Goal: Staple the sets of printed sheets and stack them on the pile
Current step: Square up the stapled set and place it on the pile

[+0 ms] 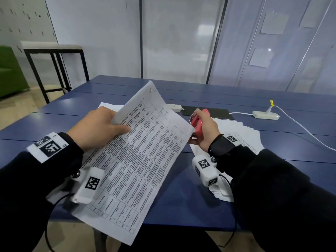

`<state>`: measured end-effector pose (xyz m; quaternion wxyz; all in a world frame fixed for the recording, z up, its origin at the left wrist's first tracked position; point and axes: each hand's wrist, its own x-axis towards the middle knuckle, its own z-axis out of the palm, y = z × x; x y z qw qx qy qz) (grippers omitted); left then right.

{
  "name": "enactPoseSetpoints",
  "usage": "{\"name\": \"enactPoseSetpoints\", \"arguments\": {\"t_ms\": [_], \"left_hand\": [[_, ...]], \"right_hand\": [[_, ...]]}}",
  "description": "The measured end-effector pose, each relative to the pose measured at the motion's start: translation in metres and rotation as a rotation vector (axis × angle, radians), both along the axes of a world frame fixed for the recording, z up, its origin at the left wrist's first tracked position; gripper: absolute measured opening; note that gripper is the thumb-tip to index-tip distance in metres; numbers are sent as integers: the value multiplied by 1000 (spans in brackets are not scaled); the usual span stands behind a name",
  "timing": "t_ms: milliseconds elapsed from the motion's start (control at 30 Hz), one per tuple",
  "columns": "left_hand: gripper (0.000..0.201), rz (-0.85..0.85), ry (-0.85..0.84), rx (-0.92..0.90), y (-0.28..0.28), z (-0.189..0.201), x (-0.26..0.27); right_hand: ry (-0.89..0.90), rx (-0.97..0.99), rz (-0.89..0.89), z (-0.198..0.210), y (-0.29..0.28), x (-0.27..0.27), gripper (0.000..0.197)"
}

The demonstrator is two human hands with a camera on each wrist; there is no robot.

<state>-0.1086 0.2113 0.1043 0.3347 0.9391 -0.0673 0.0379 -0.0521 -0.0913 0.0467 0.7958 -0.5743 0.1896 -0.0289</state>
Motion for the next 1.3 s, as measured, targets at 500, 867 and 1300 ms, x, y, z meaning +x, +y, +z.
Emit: {"name": "enactPoseSetpoints", "arguments": {"t_ms": [500,867,1300], "left_hand": [[19,53,240,-605,51,-44,27],[20,53,144,-719,40,-71,36],[45,150,279,-806,61,-133,20]], "right_hand": [[211,-1193,666,-39,17,-14,30],[-327,-978,348,-40,23,-14,34],[-71,-320,312,-52,84,-17,18]]}}
